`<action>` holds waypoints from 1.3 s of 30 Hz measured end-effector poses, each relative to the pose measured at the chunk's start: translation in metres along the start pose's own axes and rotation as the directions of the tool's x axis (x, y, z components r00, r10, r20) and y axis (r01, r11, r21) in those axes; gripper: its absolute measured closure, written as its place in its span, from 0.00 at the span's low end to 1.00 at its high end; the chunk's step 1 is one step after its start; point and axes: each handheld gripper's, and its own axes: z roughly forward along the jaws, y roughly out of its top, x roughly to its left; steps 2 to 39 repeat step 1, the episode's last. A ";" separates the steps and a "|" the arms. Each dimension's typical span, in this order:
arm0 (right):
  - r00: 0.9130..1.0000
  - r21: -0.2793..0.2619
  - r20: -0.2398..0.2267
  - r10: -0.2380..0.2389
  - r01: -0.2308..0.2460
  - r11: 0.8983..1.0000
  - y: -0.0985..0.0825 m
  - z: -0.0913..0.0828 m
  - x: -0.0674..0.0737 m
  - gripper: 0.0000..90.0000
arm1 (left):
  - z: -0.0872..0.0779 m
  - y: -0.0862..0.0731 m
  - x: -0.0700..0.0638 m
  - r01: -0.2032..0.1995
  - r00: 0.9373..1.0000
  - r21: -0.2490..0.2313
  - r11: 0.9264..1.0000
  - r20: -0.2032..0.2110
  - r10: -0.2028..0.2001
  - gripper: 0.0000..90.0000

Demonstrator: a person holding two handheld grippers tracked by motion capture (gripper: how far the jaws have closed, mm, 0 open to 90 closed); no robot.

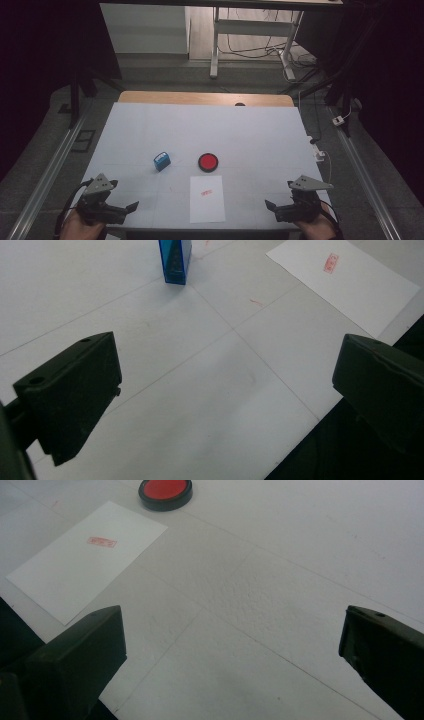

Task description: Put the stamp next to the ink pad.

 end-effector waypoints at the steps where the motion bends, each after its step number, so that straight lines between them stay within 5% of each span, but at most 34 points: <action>1: 1.000 0.001 0.002 -0.002 0.002 1.000 0.000 0.000 0.000 0.00 | 0.000 0.000 0.001 0.006 1.000 -0.005 1.000 0.007 -0.006 0.00; 39: 1.000 0.001 0.002 -0.002 0.002 1.000 0.000 0.000 0.000 0.00 | 0.000 0.000 0.001 0.006 1.000 -0.005 1.000 0.007 -0.006 0.00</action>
